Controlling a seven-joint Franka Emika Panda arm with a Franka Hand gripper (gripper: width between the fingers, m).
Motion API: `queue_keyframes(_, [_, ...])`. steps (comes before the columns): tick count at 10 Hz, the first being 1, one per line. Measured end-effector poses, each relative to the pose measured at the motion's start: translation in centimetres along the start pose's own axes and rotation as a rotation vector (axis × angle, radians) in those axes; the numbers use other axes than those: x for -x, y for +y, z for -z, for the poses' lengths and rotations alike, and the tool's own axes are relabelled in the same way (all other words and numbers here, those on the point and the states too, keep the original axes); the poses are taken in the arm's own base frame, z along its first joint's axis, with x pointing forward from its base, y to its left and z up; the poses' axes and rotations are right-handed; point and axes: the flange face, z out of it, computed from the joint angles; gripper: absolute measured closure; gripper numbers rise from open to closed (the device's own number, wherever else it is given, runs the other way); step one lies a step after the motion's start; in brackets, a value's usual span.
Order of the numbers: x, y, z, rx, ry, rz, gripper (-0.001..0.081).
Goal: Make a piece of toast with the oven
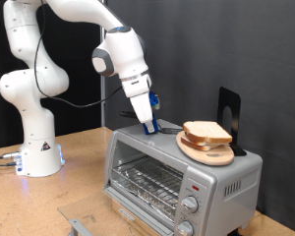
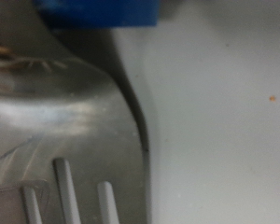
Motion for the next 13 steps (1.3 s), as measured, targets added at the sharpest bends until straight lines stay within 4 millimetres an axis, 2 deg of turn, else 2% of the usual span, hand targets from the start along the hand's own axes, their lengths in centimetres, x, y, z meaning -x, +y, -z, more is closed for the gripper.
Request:
queue_keyframes(1, [-0.05, 0.02, -0.03, 0.000, 0.003, 0.000, 0.0096])
queue_keyframes(2, [-0.09, 0.04, -0.09, 0.001, 0.005, -0.001, 0.0096])
queue_keyframes(3, [-0.17, 0.03, -0.08, 0.001, 0.010, -0.001, 0.0285])
queue_keyframes(4, [-0.21, 0.03, -0.12, 0.001, 0.010, -0.001, 0.0285])
queue_keyframes(5, [-0.23, 0.01, -0.13, 0.001, 0.010, -0.001, 0.0321])
queue_keyframes(13, [-0.16, -0.39, -0.21, 0.001, 0.009, 0.008, 0.0321])
